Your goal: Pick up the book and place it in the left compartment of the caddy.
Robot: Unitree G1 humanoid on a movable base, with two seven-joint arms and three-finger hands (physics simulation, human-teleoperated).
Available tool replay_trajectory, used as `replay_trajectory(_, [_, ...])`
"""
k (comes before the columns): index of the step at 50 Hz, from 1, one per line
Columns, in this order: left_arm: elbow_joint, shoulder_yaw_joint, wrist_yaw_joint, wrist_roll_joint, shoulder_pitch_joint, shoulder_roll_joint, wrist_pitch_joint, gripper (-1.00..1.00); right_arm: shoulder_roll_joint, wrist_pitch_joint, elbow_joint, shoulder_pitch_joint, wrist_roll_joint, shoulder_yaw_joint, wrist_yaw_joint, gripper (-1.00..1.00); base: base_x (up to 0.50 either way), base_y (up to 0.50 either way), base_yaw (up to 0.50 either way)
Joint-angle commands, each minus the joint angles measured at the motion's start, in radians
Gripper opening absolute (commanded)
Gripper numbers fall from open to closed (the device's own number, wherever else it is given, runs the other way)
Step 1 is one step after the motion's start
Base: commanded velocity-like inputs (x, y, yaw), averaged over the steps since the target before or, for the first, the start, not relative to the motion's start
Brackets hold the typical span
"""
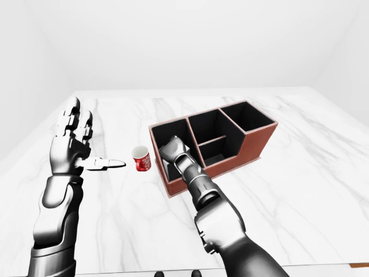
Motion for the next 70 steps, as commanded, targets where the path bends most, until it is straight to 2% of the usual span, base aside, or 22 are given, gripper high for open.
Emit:
replay_trajectory(1, [-0.008, 0.001, -0.005, 0.000, 0.013, -0.002, 0.000, 1.00, 0.019, 0.000, -0.056, -0.017, 0.059, -0.049, -0.029, 0.38, 0.00, 0.00, 0.00])
replay_trajectory(10, [-0.011, 0.001, -0.007, 0.002, 0.019, -0.005, 0.000, 1.00, 0.022, 0.000, -0.081, -0.016, 0.067, -0.048, -0.020, 0.40, 0.00, 0.00, 0.00])
replay_trajectory(28, [-0.036, 0.001, 0.001, 0.001, 0.005, -0.003, 0.000, 1.00, -0.020, 0.000, -0.198, -0.061, 0.109, -0.076, 0.068, 0.42, 0.00, 0.00, 0.00])
replay_trajectory(36, [-0.077, -0.002, 0.009, 0.001, -0.010, 0.000, 0.000, 1.00, -0.049, 0.000, -0.375, -0.011, 0.146, -0.096, 0.172, 0.40, 0.00, 0.00, 0.00])
replay_trajectory(41, [-0.110, -0.004, 0.008, 0.003, -0.021, 0.003, 0.000, 1.00, -0.102, 0.000, -0.595, 0.023, 0.283, -0.162, 0.322, 0.42, 0.00, 0.00, 0.00])
replay_trajectory(42, [-0.113, -0.006, 0.008, 0.005, -0.024, 0.003, 0.000, 1.00, -0.111, 0.000, -0.676, 0.048, 0.346, -0.189, 0.389, 0.42, 0.00, 0.00, 0.00])
replay_trajectory(49, [-0.119, -0.015, 0.006, 0.017, -0.046, 0.005, 0.000, 1.00, -0.121, 0.000, -1.105, 0.173, 0.689, -0.251, 0.672, 0.48, 0.00, 0.00, 0.00])
replay_trajectory(52, [-0.115, -0.020, 0.006, 0.024, -0.053, 0.003, 0.000, 1.00, -0.129, 0.000, -1.224, 0.212, 0.795, -0.259, 0.722, 0.51, 0.00, 0.00, 0.00])
replay_trajectory(56, [-0.112, -0.023, 0.005, 0.029, -0.056, 0.001, 0.000, 1.00, -0.150, 0.000, -1.324, 0.258, 0.886, -0.272, 0.729, 0.63, 0.00, 0.00, 0.00])
replay_trajectory(57, [-0.114, -0.025, 0.006, 0.032, -0.060, 0.001, 0.000, 1.00, -0.128, 0.000, -1.378, 0.279, 0.953, -0.290, 0.752, 0.64, 0.00, 0.00, 0.00])
replay_trajectory(60, [-0.116, -0.030, 0.006, 0.038, -0.065, 0.000, 0.000, 1.00, -0.140, 0.000, -1.454, 0.301, 1.041, -0.298, 0.732, 0.65, 0.00, 0.00, 0.00])
replay_trajectory(62, [-0.119, -0.031, 0.007, 0.040, -0.070, 0.000, 0.000, 1.00, -0.144, 0.000, -1.527, 0.324, 1.109, -0.306, 0.715, 0.73, 0.00, 0.00, 0.00])
replay_trajectory(64, [-0.126, -0.033, 0.008, 0.044, -0.075, 0.000, 0.000, 1.00, -0.140, 0.034, -1.601, 0.352, 1.176, -0.312, 0.691, 0.75, 0.00, 0.00, 0.00])
replay_trajectory(66, [-0.140, -0.034, 0.008, 0.046, -0.077, -0.001, 0.000, 1.00, -0.121, 0.121, -1.671, 0.391, 1.258, -0.321, 0.648, 0.81, 0.00, 0.00, 0.00])
replay_trajectory(67, [-0.144, -0.035, 0.008, 0.047, -0.077, -0.002, 0.000, 1.00, -0.111, 0.164, -1.699, 0.406, 1.302, -0.327, 0.616, 0.97, 0.00, 0.00, 0.00])
replay_trajectory(68, [-0.154, -0.036, 0.008, 0.048, -0.078, -0.002, 0.000, 1.00, -0.109, 0.174, -1.721, 0.418, 1.345, -0.331, 0.585, 1.00, 0.00, 0.00, 0.00])
replay_trajectory(70, [-0.165, -0.036, 0.007, 0.049, -0.080, -0.002, 0.000, 1.00, -0.118, 0.174, -1.748, 0.438, 1.401, -0.329, 0.536, 1.00, 0.00, 0.00, 0.00])
